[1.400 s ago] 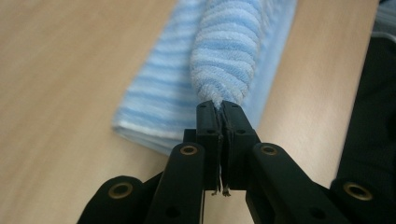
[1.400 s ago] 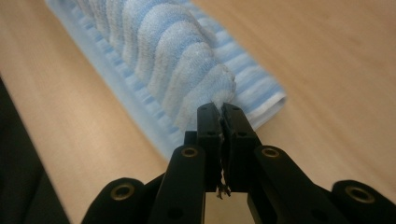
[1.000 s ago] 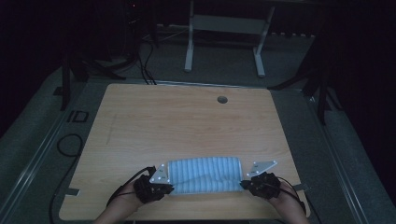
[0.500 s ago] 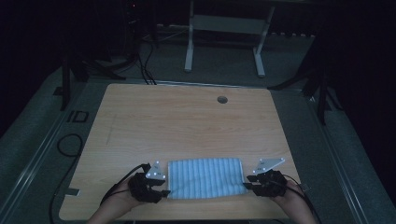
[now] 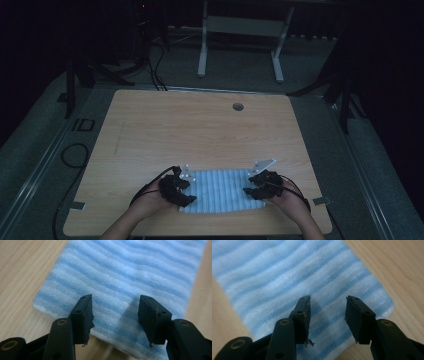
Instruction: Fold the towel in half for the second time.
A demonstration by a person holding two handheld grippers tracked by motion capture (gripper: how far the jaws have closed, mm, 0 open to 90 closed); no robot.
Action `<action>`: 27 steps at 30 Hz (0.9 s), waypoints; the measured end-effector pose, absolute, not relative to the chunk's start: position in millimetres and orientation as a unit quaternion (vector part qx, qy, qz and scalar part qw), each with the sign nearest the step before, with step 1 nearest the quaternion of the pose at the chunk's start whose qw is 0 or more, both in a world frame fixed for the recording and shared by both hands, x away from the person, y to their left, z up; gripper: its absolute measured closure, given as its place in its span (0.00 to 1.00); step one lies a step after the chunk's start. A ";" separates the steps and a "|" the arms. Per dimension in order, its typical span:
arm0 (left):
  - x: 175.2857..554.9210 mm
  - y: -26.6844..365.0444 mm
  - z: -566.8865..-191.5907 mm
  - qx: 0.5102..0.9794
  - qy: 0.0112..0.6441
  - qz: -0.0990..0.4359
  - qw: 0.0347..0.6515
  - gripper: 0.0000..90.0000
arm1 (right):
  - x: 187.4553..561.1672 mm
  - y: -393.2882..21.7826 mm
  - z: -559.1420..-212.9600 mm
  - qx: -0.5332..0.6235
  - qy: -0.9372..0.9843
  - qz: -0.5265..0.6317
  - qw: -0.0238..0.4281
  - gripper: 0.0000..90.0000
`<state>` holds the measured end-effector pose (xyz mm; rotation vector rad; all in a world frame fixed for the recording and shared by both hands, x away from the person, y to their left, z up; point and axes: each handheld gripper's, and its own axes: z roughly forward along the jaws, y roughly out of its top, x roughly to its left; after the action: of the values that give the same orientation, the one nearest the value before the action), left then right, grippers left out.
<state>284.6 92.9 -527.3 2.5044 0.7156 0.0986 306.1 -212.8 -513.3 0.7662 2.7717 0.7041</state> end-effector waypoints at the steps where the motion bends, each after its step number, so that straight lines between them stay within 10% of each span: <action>1: 286.4 93.2 -528.2 0.925 0.267 0.034 0.268 0.51 | 307.9 -211.5 -516.5 0.257 0.934 0.233 0.088 0.60; 27: 365.9 107.7 -526.8 0.923 0.295 0.040 0.244 0.51 | 402.2 -184.9 -522.4 0.286 0.933 0.209 0.060 0.56</action>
<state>365.9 107.7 -526.8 2.5214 0.8068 0.1098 402.2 -184.9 -522.4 0.8670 2.8238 0.6326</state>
